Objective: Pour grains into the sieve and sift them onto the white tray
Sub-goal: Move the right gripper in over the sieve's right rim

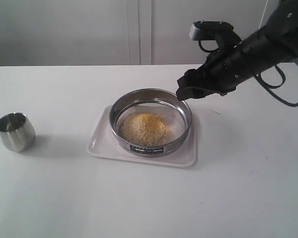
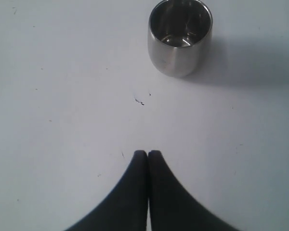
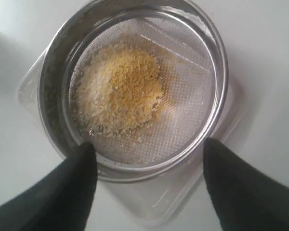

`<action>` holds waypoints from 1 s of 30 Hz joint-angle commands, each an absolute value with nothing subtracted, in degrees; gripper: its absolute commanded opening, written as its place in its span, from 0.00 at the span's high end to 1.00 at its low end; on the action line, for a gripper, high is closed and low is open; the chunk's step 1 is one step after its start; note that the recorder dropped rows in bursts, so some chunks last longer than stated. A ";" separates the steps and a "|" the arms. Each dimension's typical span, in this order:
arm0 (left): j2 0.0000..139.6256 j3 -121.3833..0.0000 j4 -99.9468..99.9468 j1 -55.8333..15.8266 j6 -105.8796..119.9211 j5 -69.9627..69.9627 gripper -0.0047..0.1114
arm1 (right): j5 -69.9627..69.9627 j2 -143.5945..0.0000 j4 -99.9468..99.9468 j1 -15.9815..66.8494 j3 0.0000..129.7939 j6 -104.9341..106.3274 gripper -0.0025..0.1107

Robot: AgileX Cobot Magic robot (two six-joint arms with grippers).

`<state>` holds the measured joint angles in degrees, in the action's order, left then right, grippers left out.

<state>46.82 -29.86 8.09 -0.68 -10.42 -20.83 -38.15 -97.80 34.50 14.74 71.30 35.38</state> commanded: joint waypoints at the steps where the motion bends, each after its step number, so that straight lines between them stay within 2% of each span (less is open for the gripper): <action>1: 46.33 -29.38 7.58 -0.88 -10.46 -21.06 0.96 | -37.82 -103.28 23.95 15.91 78.71 26.20 0.43; 2: 46.33 -29.38 7.58 -0.88 -10.46 -21.06 0.96 | -39.47 -105.82 14.16 17.05 81.76 18.98 0.44; 4: 46.33 -29.38 7.58 -0.88 -10.46 -21.06 0.96 | -42.37 -109.53 6.75 17.79 86.10 10.24 0.44; 9: 46.33 -29.38 7.58 -0.88 -10.46 -21.06 0.96 | -46.52 -116.68 8.78 17.79 93.80 9.11 0.47; 25: 46.33 -29.38 7.69 -0.88 -10.46 -21.06 0.96 | -43.67 -123.56 9.23 18.27 94.69 8.75 0.48; 30: 46.33 -29.38 7.69 -0.88 -10.46 -21.06 0.96 | -43.50 -125.26 9.23 18.27 94.69 8.75 0.54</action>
<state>46.82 -29.86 8.09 -0.68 -10.42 -20.83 -44.02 -124.85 9.03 18.25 94.24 8.96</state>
